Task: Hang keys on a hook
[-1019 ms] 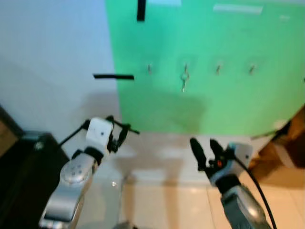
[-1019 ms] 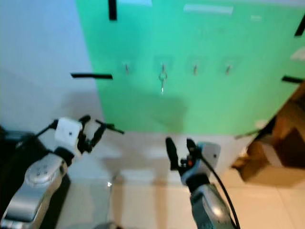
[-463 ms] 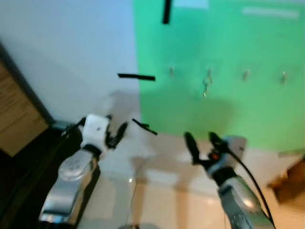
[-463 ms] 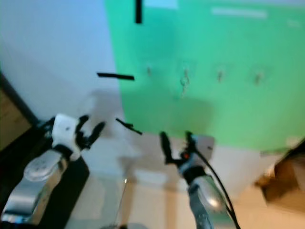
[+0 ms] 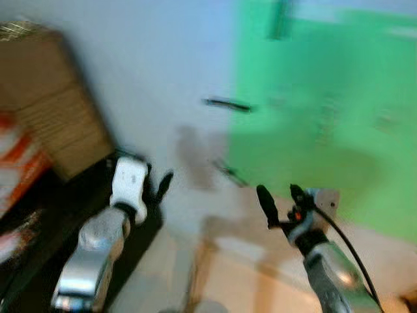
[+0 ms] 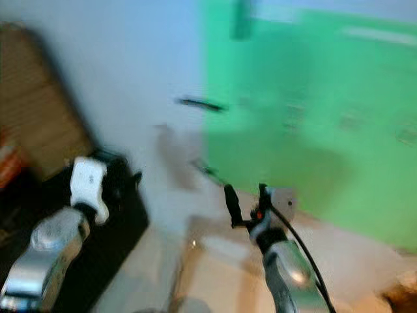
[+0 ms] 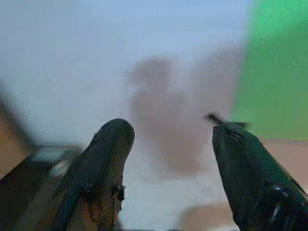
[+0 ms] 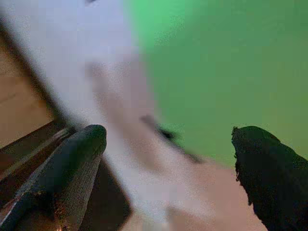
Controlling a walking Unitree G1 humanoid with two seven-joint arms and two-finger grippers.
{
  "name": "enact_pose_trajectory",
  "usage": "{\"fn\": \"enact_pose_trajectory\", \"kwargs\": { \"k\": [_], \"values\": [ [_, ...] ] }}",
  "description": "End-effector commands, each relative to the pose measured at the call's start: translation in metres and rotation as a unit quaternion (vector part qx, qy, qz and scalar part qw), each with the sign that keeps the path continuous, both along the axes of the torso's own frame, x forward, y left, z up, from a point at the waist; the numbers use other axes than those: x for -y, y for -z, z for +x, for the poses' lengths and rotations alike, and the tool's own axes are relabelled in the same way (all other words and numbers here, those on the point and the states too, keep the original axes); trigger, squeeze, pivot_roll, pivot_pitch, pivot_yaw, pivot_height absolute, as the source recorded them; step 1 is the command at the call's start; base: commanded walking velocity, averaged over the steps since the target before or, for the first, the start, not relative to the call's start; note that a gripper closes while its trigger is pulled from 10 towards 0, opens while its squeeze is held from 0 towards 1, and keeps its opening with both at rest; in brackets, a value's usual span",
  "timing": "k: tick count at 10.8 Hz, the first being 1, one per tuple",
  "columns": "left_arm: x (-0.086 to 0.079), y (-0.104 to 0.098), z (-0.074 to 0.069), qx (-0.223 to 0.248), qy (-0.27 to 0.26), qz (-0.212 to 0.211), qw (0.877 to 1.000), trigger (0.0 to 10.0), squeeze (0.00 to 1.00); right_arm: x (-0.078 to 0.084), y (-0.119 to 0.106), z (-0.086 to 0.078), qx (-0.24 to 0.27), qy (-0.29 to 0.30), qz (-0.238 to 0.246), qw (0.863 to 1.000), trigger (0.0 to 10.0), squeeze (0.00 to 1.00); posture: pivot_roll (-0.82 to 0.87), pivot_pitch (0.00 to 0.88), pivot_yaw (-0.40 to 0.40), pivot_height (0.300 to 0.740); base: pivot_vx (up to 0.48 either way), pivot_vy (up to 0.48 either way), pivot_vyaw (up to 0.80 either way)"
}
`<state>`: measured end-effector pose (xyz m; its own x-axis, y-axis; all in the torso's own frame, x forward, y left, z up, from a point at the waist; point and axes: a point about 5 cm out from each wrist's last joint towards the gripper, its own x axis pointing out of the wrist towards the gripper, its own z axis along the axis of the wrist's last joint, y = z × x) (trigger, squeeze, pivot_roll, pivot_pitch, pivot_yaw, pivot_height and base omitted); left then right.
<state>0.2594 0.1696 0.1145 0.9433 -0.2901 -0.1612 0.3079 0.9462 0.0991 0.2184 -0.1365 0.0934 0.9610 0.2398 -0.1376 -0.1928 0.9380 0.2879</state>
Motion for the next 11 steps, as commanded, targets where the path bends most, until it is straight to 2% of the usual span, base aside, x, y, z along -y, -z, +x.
{"fn": "enact_pose_trajectory", "kwargs": {
  "k": [1,4,5,6,8,9,10,11],
  "values": [
    [-0.006,0.002,0.000,-0.015,-0.015,-0.004,1.000,10.0,0.00,-0.005,-0.002,0.004,0.001,-0.009,0.013,1.000,10.0,1.00,-0.03,0.000,0.016,0.740,0.000,0.000,0.80],
    [-0.005,0.004,0.007,-0.020,-0.008,-0.003,1.000,10.0,0.00,-0.003,0.000,0.010,0.003,0.004,0.013,1.000,10.0,1.00,-0.04,0.000,0.047,0.740,0.000,0.000,0.80],
    [0.006,-0.002,0.014,-0.004,0.030,-0.014,0.999,10.0,0.00,-0.001,-0.006,0.016,0.024,0.009,0.016,1.000,10.0,1.00,-0.06,0.000,0.066,0.740,0.000,0.000,0.80],
    [0.009,-0.006,0.017,0.008,0.035,-0.016,0.999,10.0,0.00,0.002,-0.007,0.019,0.036,0.020,-0.025,0.999,10.0,1.00,-0.07,0.000,0.076,0.740,0.000,0.000,0.00],
    [0.014,-0.001,0.020,0.000,0.043,-0.019,0.999,10.0,0.00,0.016,-0.002,0.023,0.016,0.079,-0.056,0.995,10.0,1.00,-0.10,0.000,0.105,0.740,0.000,0.000,0.00],
    [0.015,-0.002,0.020,0.011,0.045,-0.009,0.999,10.0,0.00,0.022,-0.001,0.024,0.012,0.098,-0.065,0.993,10.0,1.00,-0.10,0.000,0.105,0.740,0.000,0.000,0.00],
    [0.014,0.002,0.021,0.002,0.040,0.003,0.999,10.0,0.00,0.024,-0.002,0.023,0.007,0.104,-0.072,0.992,10.0,1.00,-0.09,0.000,0.086,0.740,0.000,0.000,0.00],
    [0.013,0.001,0.021,0.011,0.030,0.002,0.999,10.0,0.00,0.026,-0.004,0.024,0.011,0.110,-0.049,0.993,10.0,1.00,-0.08,0.000,0.073,0.740,0.000,0.000,0.00]
  ]
}}
